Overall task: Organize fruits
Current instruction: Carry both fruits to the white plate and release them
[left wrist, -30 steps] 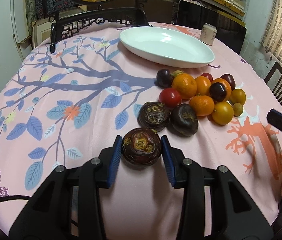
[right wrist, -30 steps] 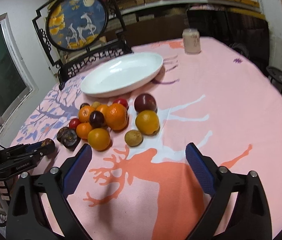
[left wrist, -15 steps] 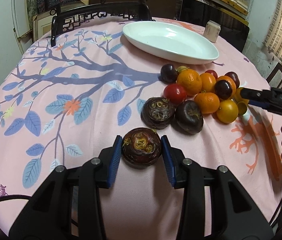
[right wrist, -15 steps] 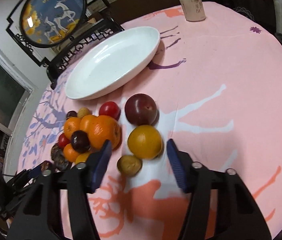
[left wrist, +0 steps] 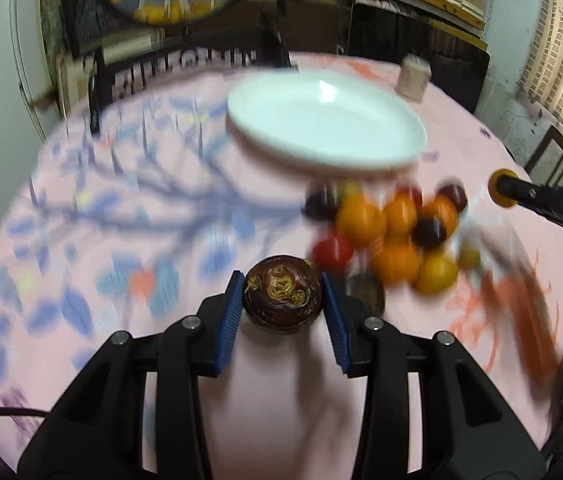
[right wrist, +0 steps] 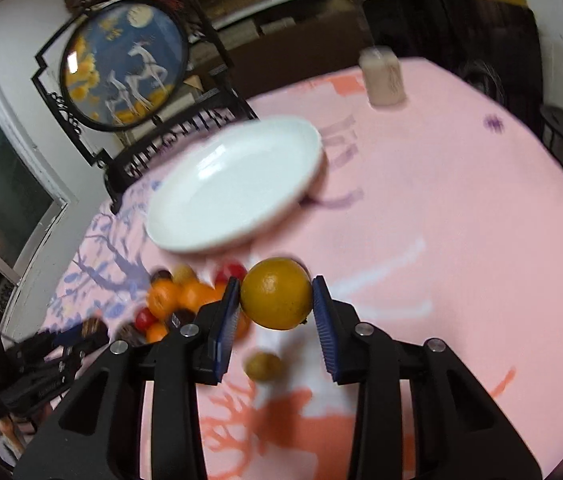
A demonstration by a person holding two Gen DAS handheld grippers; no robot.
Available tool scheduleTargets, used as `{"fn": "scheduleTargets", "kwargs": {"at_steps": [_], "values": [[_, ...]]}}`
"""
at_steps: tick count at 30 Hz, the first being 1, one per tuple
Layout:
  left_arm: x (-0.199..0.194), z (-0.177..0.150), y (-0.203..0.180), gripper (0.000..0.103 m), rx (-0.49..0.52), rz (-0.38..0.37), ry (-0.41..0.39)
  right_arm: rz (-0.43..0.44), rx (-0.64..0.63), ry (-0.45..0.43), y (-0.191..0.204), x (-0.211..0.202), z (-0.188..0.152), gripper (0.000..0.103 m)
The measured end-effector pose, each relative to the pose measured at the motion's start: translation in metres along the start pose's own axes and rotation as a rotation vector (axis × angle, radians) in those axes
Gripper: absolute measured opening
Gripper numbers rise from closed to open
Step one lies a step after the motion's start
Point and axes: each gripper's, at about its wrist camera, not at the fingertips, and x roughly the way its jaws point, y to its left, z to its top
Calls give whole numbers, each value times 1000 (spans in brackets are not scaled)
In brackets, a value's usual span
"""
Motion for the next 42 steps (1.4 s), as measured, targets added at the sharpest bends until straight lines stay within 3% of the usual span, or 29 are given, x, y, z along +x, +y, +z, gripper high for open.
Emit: {"fn": "scheduleTargets", "kwargs": {"at_steps": [6, 12, 14, 15, 16, 17, 20, 22, 26, 29, 31, 34, 37, 42], "values": [[36, 75, -12, 40, -15, 9, -20, 12, -18, 4, 27, 40, 51, 37], [82, 101, -21, 40, -5, 16, 15, -28, -13, 39, 27, 93, 67, 37], [92, 104, -20, 41, -17, -1, 23, -47, -27, 46, 25, 102, 69, 44], [96, 105, -18, 49, -27, -14, 17, -51, -31, 37, 23, 103, 69, 62], [97, 105, -18, 55, -26, -16, 14, -57, -31, 23, 21, 102, 69, 70], [97, 104, -18, 63, -21, -12, 6, -65, -31, -4, 20, 98, 69, 70], [87, 103, -18, 63, -10, -1, -25, -57, -33, -55, 19, 84, 72, 70], [75, 99, -12, 63, -15, 4, -49, -41, -24, -83, 17, 70, 70, 70], [54, 82, 5, 75, -50, 60, -84, -40, -24, -128, 15, 41, 55, 70], [42, 59, 18, 83, -98, 60, -78, -47, -31, -137, 11, 25, 31, 72], [35, 38, 22, 86, -98, 95, -63, -73, -37, -137, 9, 18, 17, 80], [23, 9, 26, 88, -97, 150, -53, -73, 5, -135, -2, 5, -3, 85], [12, -11, 33, 91, -117, 132, -54, -37, 62, -136, -14, -10, -20, 90], [4, -30, 33, 91, -116, 101, -40, -12, 147, -121, -33, -17, -31, 91]]}}
